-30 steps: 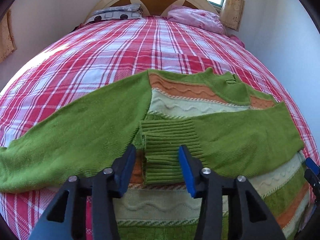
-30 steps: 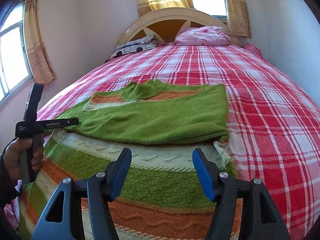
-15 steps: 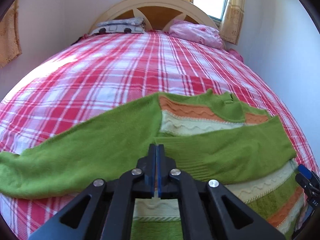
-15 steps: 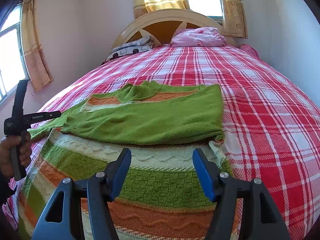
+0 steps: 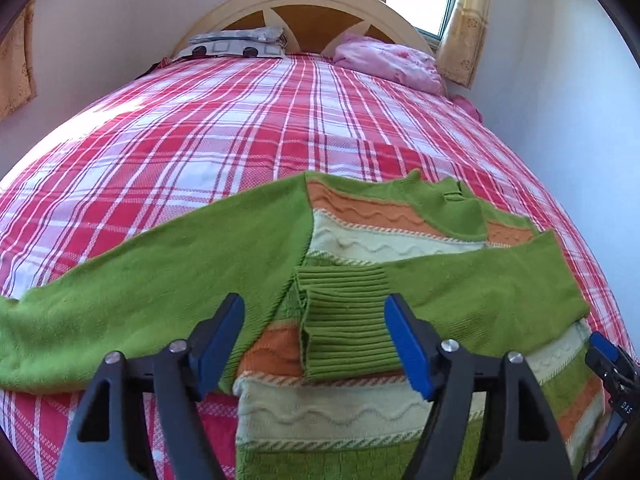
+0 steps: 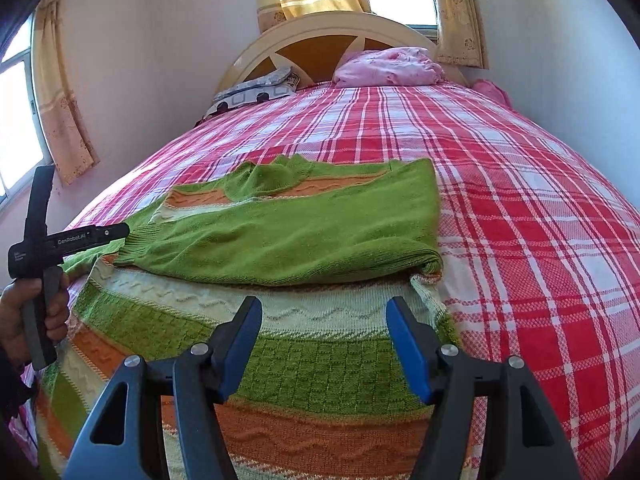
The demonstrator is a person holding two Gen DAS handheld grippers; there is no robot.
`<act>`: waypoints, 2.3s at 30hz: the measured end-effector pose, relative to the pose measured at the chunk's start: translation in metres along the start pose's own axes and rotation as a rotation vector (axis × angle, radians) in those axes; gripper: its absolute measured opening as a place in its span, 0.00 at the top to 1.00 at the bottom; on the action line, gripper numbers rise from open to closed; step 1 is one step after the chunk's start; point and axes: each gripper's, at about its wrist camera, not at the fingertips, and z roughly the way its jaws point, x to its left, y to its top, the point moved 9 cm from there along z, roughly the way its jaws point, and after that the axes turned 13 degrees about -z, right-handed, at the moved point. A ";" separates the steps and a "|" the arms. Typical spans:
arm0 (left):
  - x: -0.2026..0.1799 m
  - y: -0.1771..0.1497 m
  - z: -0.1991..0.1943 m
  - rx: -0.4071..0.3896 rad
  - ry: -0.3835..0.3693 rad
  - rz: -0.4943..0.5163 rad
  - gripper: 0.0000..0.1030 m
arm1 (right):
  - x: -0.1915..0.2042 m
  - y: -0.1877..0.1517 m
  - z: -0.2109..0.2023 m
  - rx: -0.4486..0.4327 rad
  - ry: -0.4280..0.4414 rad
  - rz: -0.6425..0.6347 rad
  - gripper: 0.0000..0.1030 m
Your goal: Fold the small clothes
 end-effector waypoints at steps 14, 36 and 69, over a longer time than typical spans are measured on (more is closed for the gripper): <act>-0.011 -0.009 0.014 0.047 -0.014 0.043 0.97 | 0.003 -0.001 0.005 0.015 0.017 -0.002 0.36; 0.026 -0.010 0.003 0.023 0.040 0.002 0.97 | -0.007 0.007 -0.010 -0.057 0.041 0.057 0.33; 0.105 -0.012 -0.084 -0.161 0.122 -0.018 0.26 | 0.080 0.022 0.083 0.212 0.067 -0.158 0.27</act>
